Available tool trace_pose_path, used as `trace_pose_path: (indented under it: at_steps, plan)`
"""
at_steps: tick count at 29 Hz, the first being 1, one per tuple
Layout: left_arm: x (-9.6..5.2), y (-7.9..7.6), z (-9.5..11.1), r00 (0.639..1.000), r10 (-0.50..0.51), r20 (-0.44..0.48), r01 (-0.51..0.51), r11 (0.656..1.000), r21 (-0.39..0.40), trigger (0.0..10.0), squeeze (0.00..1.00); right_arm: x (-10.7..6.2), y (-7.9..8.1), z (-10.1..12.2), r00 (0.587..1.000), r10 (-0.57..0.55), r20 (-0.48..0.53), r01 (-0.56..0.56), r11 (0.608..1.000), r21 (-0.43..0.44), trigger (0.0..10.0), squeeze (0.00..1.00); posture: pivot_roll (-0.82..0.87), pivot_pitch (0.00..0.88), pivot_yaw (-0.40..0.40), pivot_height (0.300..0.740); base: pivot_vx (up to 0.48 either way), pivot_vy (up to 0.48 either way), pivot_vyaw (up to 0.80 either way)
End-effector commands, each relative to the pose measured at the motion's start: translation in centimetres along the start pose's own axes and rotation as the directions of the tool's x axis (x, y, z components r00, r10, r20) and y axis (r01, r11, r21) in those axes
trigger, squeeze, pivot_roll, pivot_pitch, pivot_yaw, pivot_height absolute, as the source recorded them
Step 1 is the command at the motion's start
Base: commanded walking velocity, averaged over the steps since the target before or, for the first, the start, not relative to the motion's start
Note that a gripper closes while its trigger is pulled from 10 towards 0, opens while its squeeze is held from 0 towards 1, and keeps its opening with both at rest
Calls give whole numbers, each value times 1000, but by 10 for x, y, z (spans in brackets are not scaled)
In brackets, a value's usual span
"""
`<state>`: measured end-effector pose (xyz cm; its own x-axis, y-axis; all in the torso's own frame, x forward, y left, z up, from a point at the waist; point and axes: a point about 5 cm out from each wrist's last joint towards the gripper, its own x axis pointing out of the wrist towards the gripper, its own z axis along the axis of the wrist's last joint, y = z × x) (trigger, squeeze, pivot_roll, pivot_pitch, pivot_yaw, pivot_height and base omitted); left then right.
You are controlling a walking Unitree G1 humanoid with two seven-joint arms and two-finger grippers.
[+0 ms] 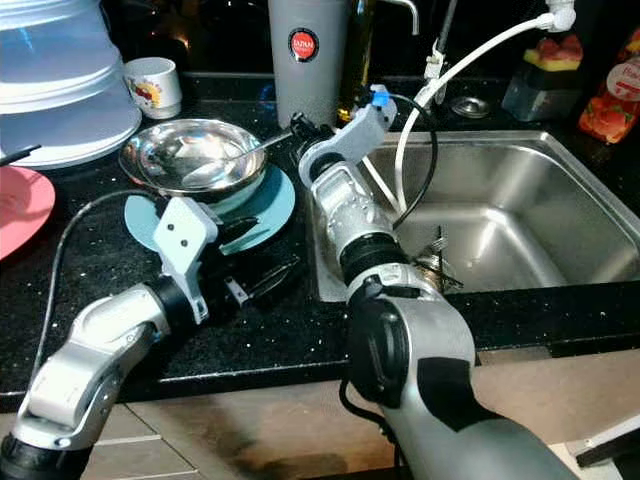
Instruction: Kitchen organization
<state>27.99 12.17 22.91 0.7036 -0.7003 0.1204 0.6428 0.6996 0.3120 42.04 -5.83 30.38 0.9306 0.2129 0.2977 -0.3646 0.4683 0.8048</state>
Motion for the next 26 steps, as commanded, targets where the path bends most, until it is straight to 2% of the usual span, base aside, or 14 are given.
trace_pose_path:
  at_steps: [1,2,3,6,7,8,12,14,18,19,20,22,25,26]
  plan:
    - [0,-1,0,1000,-16,-1,16,1000,8,10000,0,2,2,5,1000,-5,8,5,998,61,3373,0,73,122,-30,740,0,0,0]
    - [0,-1,0,1000,-16,0,16,1000,8,10000,0,2,2,11,1000,-14,20,12,993,120,3490,0,72,115,-31,740,0,0,0]
    - [0,-1,0,1000,-16,0,16,1000,8,10000,0,2,2,11,1000,-14,20,12,993,120,3490,0,72,115,-31,740,0,0,0]
    - [0,-1,0,1000,-18,1,18,1000,10,10000,0,4,-3,33,997,-37,66,19,967,253,3647,0,69,103,-30,740,0,0,0]
    - [0,-1,0,1000,-20,2,20,1000,10,10000,0,3,-5,43,996,-42,83,16,956,292,4000,0,69,103,-30,740,0,0,0]
    - [0,-1,0,1000,-20,2,20,1000,10,10000,0,3,-5,43,996,-42,83,16,956,292,4000,0,69,103,-30,740,0,0,0]
    - [1,-2,0,1000,-26,5,26,1000,9,10000,0,1,-13,67,990,-55,131,6,937,349,3961,0,62,89,-28,740,0,0,0]
    - [2,-2,0,1000,-28,7,28,1000,10,10000,0,-3,-21,86,982,-69,178,12,953,303,3529,0,63,83,-30,740,0,0,0]
    - [3,-2,0,1000,-29,9,29,1000,11,10000,0,-5,-25,94,978,-75,197,18,961,275,3294,0,63,80,-32,740,0,0,0]
    - [3,-2,0,1000,-28,10,28,1000,11,10000,0,-9,-30,107,970,-81,228,26,971,236,2275,0,62,81,-31,740,0,0,0]
    - [4,-2,0,1000,-28,11,28,1000,12,10000,0,-12,-34,120,963,-84,256,29,977,211,2039,0,61,80,-32,740,0,0,0]
    - [4,-2,0,1000,-29,13,29,1000,13,10000,0,-19,-40,140,951,-83,297,28,983,183,706,0,61,79,-31,740,0,0,0]
    - [4,-2,0,999,-30,14,30,999,11,10000,0,-25,-43,156,944,-69,323,33,993,116,627,0,59,79,-31,740,0,0,0]
    - [4,-3,0,999,-32,14,32,999,10,10000,0,-28,-45,165,942,-54,331,44,998,38,431,0,57,80,-29,740,0,0,0]
